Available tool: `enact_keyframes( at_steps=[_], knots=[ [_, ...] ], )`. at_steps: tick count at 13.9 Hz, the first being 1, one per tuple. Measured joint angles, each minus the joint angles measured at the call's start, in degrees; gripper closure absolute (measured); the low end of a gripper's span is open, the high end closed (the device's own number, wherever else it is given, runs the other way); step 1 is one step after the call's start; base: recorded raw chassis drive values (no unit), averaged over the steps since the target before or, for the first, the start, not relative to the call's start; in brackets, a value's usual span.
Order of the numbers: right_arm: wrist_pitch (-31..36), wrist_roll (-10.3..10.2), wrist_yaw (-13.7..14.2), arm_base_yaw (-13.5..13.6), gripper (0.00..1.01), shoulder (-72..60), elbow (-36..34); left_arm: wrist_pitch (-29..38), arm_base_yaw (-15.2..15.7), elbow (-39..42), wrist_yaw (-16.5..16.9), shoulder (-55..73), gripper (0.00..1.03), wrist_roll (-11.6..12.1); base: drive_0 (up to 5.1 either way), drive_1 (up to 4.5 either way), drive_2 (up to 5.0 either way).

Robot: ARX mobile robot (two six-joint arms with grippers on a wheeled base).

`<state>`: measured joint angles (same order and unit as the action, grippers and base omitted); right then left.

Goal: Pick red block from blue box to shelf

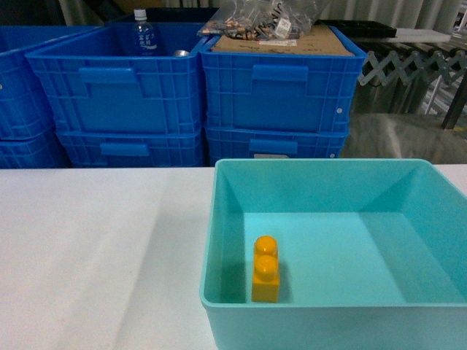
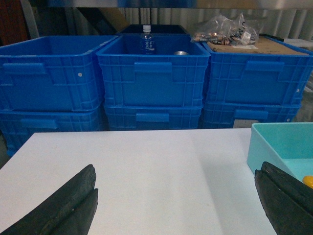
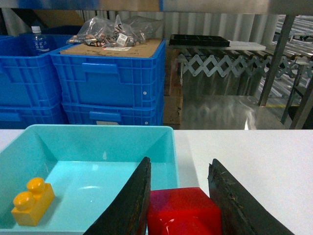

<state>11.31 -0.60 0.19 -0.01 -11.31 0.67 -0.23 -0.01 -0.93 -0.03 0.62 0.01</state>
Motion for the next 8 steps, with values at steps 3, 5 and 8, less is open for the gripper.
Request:
enact_keyframes(
  at_steps=[3,5,8],
  knots=[
    [-10.12,0.04,-0.09,0.0,0.72,7.1,0.02,0.0,0.0,0.0,0.02,0.0,0.05,0.0,0.0,0.0,0.0],
    [-11.06,0.07,-0.02,0.0,0.72,11.04,0.2,0.0,0.0,0.0,0.02,0.0,0.05,0.02,0.0,0.0,0.0],
    [-11.63,0.07,-0.11,0.0,0.72,11.04,0.0,0.02,0.0,0.0,0.0,0.0,0.05,0.0,0.0,0.0,0.0]
  ],
)
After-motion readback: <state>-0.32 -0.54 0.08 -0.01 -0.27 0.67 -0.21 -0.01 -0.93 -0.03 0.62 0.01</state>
